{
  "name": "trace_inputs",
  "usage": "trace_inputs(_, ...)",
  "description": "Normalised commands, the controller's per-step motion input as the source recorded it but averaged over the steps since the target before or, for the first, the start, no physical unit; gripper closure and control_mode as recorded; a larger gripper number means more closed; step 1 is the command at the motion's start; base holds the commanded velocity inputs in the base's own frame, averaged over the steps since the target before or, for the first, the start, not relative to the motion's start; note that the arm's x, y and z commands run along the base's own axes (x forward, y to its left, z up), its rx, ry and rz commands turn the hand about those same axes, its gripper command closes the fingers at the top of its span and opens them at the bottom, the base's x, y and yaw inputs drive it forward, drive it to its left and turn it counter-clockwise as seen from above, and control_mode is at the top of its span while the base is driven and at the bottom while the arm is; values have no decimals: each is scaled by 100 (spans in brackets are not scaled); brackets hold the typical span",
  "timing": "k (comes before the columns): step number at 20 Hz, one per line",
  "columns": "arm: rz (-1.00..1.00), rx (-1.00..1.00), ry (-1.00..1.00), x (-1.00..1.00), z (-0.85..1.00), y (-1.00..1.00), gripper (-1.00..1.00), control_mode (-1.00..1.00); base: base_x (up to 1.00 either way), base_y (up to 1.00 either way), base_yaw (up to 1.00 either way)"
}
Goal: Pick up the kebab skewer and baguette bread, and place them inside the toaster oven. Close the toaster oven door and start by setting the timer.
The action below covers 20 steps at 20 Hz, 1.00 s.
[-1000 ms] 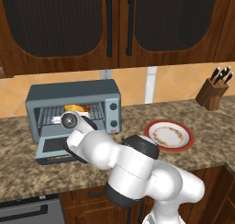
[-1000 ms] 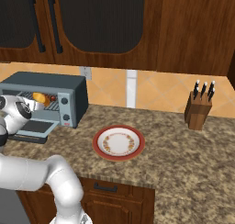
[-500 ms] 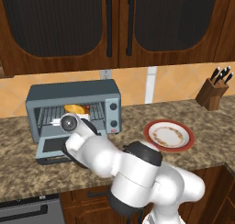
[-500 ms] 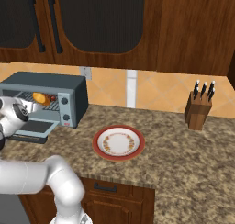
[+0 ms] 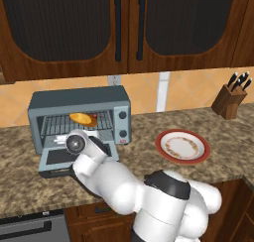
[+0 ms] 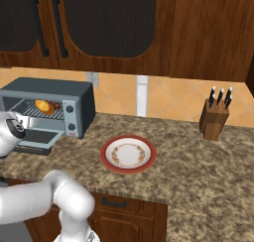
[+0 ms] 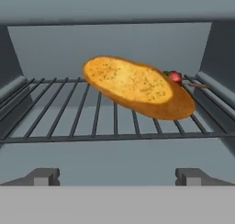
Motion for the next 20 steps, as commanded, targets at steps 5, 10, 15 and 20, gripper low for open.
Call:
trace_inputs(5,0,0,2,-74,0,0,-100,-100,0,0,0)
trace_inputs(10,0,0,4,-73,0,0,-100,-100,0,0,0)
trace_inputs(15,0,1,6,-76,0,0,-100,-100,0,0,0)
trace_inputs(20,0,3,6,-78,-8,0,-100,-100,0,0,0)
